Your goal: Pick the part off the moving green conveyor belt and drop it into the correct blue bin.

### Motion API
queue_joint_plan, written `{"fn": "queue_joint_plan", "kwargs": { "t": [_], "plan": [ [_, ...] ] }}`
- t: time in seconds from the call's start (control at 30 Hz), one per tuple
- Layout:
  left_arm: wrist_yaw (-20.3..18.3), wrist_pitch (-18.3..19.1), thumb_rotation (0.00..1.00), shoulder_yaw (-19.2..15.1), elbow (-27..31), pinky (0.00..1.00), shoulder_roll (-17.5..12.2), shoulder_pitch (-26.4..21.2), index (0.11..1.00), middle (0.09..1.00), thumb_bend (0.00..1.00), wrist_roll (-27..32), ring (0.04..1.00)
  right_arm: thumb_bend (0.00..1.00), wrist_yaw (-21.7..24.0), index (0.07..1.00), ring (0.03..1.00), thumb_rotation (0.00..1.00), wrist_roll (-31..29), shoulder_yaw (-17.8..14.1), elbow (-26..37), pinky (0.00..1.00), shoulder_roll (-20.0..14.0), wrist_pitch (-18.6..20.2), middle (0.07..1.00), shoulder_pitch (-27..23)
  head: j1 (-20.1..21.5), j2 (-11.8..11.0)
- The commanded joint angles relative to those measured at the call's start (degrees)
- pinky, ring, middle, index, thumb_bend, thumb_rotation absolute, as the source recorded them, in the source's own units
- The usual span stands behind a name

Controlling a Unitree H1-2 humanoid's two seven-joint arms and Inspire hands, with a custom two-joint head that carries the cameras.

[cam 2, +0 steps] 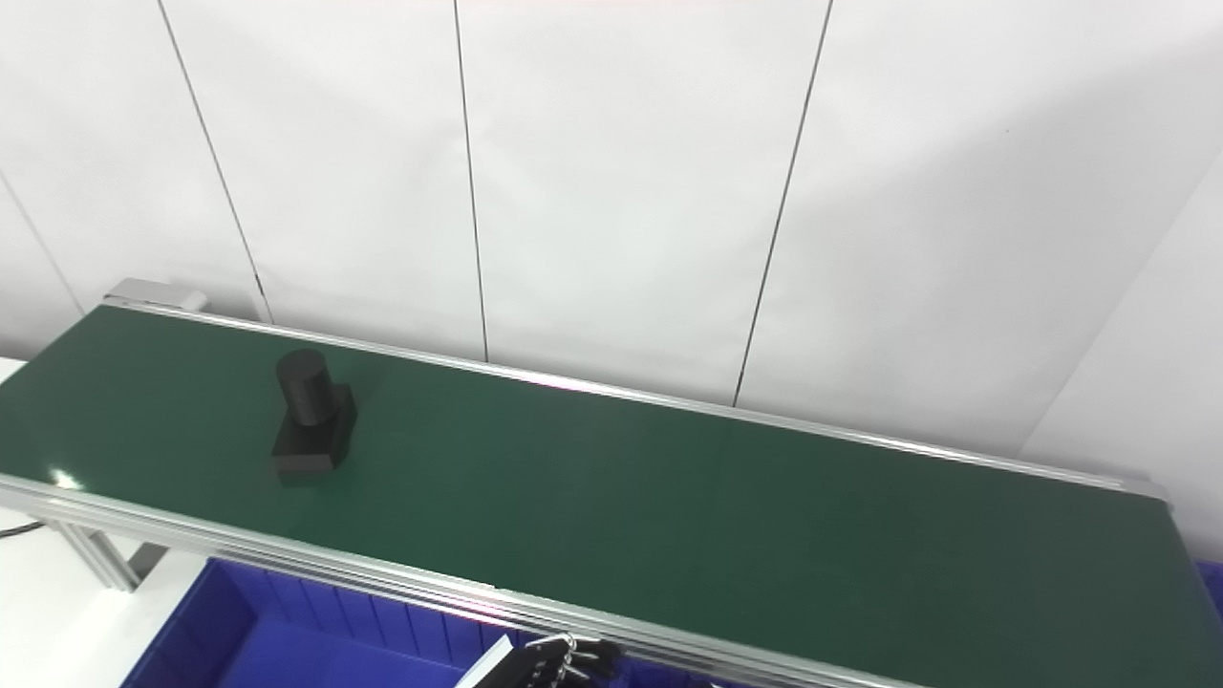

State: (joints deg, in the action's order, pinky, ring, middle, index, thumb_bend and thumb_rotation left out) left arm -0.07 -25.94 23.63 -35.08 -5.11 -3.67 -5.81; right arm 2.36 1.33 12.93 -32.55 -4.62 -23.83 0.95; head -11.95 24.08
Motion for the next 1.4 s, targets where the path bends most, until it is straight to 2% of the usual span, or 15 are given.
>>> {"fn": "queue_joint_plan", "kwargs": {
  "t": [0.0, 0.1, 0.27, 0.4, 0.53, 0.6, 0.63, 0.77, 0.93, 1.07, 1.23, 1.37],
  "plan": [
    [0.04, -0.98, 0.17, 0.87, 0.22, 0.69, 0.42, -1.29, 0.778, 0.732, 1.00, -0.51, 0.720, 0.92, 1.14, 0.730, 0.672, 0.22, -0.45, -0.42, 2.15, 0.56, 0.23, -3.10, 0.783, -0.39, 0.08, 0.19],
    [-0.38, -0.99, 0.17, 0.88, 0.33, 0.71, 0.51, -1.22, 0.781, 0.738, 1.00, 0.13, 0.730, 0.92, 3.04, 0.726, 0.660, 0.20, -1.70, -1.24, 4.23, 0.56, 0.64, -3.10, 0.775, 0.21, 0.09, 0.33],
    [0.01, -0.98, 0.19, 1.24, -0.01, 0.71, 0.57, -1.40, 0.790, 0.749, 1.00, -0.22, 0.737, 0.91, 10.12, 0.737, 0.654, 0.21, -6.84, -3.80, 14.25, 0.57, 2.62, -3.09, 0.760, 2.21, 0.34, 0.35],
    [-0.28, -0.99, 0.18, 1.27, -0.23, 0.72, 0.86, -1.54, 0.793, 0.758, 1.00, 0.25, 0.749, 0.95, 15.39, 0.724, 0.635, 0.23, -11.56, -3.42, 23.95, 0.53, 3.10, -3.08, 0.735, 3.37, 0.21, 0.29],
    [-0.04, -0.99, 0.20, 1.36, -0.88, 0.73, 1.08, -1.90, 0.801, 0.767, 1.00, 0.06, 0.762, 0.98, 16.86, 0.712, 0.615, 0.20, -15.37, -2.08, 32.95, 0.51, 2.62, -2.23, 0.717, 4.11, 0.17, -0.04],
    [0.25, -0.99, 0.21, 1.46, -1.06, 0.72, 1.11, -2.05, 0.803, 0.767, 1.00, -0.19, 0.757, 0.99, 16.94, 0.714, 0.609, 0.21, -16.09, -1.86, 35.36, 0.51, 2.49, -1.36, 0.709, 4.06, 0.16, -0.16],
    [0.17, -0.99, 0.21, 1.43, -1.11, 0.72, 1.13, -2.08, 0.804, 0.762, 1.00, -0.14, 0.751, 1.00, 17.02, 0.710, 0.602, 0.25, -16.80, -1.64, 36.92, 0.50, 2.39, -0.61, 0.702, 3.93, 0.16, -0.16],
    [0.00, -0.99, 0.20, 1.32, -1.45, 0.73, 1.33, -2.24, 0.805, 0.761, 1.00, 0.15, 0.751, 1.00, 16.70, 0.708, 0.596, 0.24, -18.87, -1.09, 41.73, 0.49, 2.40, 2.09, 0.699, 2.70, 0.07, -0.44],
    [-0.01, -0.99, 0.20, 1.22, -2.63, 0.73, 1.82, -2.77, 0.801, 0.764, 1.00, 0.46, 0.753, 1.00, 15.37, 0.703, 0.580, 0.26, -16.05, -1.75, 39.20, 0.46, 3.78, 1.11, 0.696, -1.45, -0.38, -1.05],
    [-0.23, -0.99, 0.19, 0.86, -3.15, 0.74, 2.14, -3.03, 0.800, 0.761, 1.00, 0.80, 0.758, 1.00, 14.09, 0.718, 0.602, 0.29, -11.79, -2.18, 35.73, 0.47, 4.59, 0.28, 0.724, -4.79, -0.39, -0.90],
    [1.16, -0.99, 0.21, 1.24, -3.10, 0.73, 1.97, -3.19, 0.800, 0.765, 1.00, -0.69, 0.757, 0.99, 13.82, 0.727, 0.636, 0.25, -10.41, -2.11, 31.09, 0.50, 5.76, 0.15, 0.750, -9.08, -0.25, -0.75],
    [0.50, -0.99, 0.20, 1.11, -2.99, 0.73, 2.01, -3.11, 0.801, 0.767, 1.00, 0.45, 0.763, 0.95, 12.90, 0.743, 0.669, 0.24, -8.23, -2.52, 27.50, 0.54, 6.69, 0.13, 0.769, -12.48, -0.25, -0.61]
  ]
}}
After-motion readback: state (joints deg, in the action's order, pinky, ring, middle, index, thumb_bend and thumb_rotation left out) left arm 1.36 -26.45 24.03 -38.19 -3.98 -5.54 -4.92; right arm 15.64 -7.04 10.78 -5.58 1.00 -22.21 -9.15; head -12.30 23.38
